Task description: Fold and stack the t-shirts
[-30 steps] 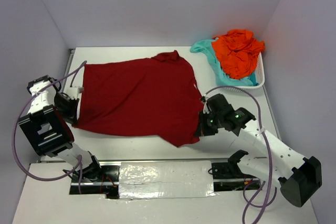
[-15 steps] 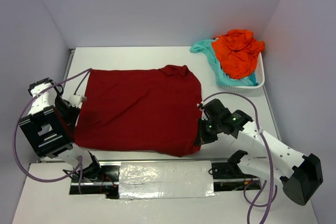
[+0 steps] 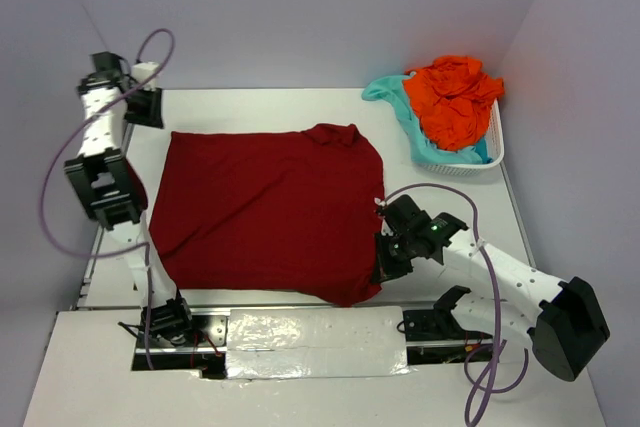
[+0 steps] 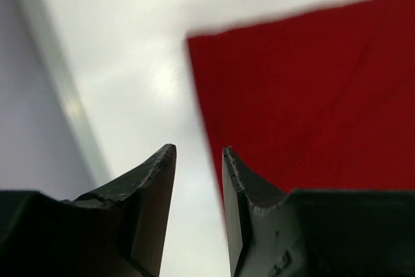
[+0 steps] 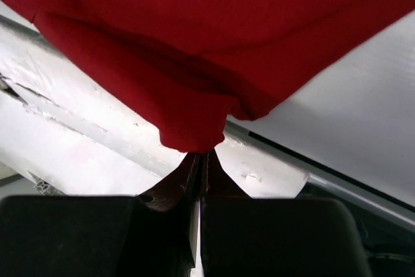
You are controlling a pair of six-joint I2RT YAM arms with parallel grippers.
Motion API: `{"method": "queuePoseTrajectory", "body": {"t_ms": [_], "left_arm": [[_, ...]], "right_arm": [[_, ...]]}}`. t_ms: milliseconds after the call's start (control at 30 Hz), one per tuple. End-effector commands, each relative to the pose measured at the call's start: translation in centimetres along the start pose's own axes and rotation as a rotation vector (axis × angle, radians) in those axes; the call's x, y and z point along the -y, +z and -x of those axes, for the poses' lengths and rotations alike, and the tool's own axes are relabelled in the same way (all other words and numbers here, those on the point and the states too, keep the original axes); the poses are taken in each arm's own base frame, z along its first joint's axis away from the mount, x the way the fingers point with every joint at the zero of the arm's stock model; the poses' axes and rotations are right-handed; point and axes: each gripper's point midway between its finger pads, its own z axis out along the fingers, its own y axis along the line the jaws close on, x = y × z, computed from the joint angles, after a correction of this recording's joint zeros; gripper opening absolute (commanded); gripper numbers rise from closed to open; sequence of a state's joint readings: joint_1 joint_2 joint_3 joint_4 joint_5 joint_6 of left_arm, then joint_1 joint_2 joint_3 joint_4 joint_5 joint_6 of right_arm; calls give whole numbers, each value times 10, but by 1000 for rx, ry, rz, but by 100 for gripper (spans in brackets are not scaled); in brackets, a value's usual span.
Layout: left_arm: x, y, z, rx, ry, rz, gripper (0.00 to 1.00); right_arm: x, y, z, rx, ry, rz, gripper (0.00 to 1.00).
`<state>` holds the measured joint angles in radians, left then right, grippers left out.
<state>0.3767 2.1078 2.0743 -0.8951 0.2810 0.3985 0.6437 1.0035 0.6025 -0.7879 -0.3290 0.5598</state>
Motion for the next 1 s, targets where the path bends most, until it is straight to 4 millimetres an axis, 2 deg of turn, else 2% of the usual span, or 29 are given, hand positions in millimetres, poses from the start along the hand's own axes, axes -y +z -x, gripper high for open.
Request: {"method": "queuePoseTrajectory", "body": {"t_ms": [0,33,67,100,200,233,267,333,467,600,800,967], "left_arm": [[-9,62,23,41,-158,56,47],[-15,69,22,32,-169,79,46],[-21,84,12,-4,-176,95,46],[-24,85,15,2,-176,106,46],[-15,94,6,4,-181,72,46],[-12,88,10,27,-176,64,46],[-3,96,-2,-1,-178,46,46],[-1,99,-1,19,-172,52,46],[-6,119,-15,-21,-198,96,45],[-8,126,-9,5,-210,91,44],[-6,123,13,89,-222,62,41],[-14,128,5,41,-247,109,30]], "right_arm": [[-3,6,14,43,-12,22,0],[-3,8,15,42,-10,24,0],[-3,9,14,35,-13,25,0],[-4,9,16,38,-13,30,0],[-4,10,18,32,-18,23,0],[-4,10,18,29,-23,23,0],[-2,10,18,22,-28,14,0],[1,12,17,11,-29,1,0],[1,14,16,1,-25,5,0],[1,13,17,-1,-29,-2,0],[3,15,16,-8,-21,-10,0],[6,15,17,-11,-24,-26,0]]}}
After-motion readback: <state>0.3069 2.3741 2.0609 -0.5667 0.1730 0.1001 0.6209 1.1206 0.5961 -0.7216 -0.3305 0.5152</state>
